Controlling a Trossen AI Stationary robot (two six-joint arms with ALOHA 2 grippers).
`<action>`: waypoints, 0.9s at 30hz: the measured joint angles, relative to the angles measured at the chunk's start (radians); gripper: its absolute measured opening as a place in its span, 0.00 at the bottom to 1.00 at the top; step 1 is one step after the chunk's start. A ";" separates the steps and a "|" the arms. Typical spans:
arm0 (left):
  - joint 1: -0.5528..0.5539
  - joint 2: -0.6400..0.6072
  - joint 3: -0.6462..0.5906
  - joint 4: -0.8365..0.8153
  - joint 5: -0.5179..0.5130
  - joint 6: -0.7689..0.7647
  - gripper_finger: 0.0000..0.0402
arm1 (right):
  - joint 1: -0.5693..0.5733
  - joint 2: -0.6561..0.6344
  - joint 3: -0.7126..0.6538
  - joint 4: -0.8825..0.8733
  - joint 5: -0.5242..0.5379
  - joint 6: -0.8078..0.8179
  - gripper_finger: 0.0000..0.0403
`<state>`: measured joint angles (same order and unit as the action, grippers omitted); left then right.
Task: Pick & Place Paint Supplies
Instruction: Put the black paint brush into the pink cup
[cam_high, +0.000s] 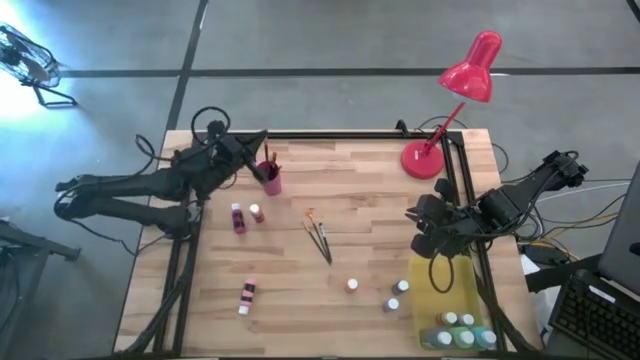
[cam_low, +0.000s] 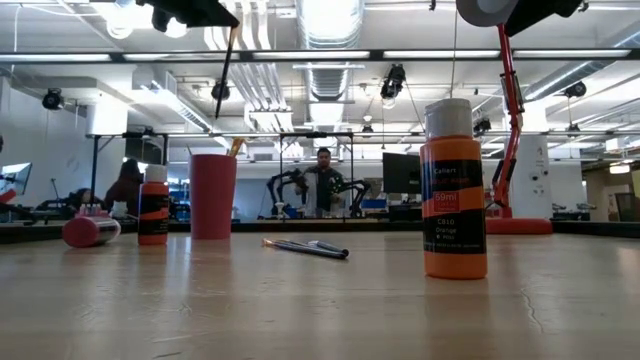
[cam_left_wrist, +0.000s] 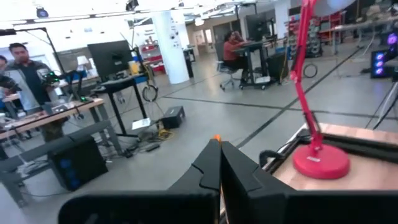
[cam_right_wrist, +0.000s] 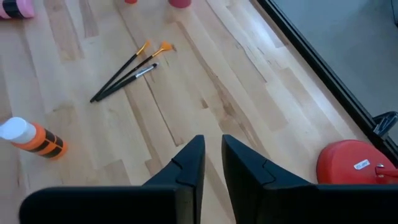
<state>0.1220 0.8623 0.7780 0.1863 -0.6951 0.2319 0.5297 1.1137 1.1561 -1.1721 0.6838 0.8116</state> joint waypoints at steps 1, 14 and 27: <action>0.013 0.004 -0.001 0.004 0.001 0.006 0.00 | 0.000 0.000 0.000 0.000 0.000 0.000 0.14; 0.170 0.008 -0.045 0.065 0.142 -0.004 0.00 | -0.001 0.000 0.000 0.002 0.000 0.000 0.21; 0.264 0.005 -0.271 0.315 0.195 -0.081 0.00 | 0.000 0.000 0.000 0.003 0.000 0.000 0.18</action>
<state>0.3862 0.8671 0.5072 0.5011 -0.4997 0.1512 0.5293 1.1137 1.1561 -1.1694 0.6834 0.8120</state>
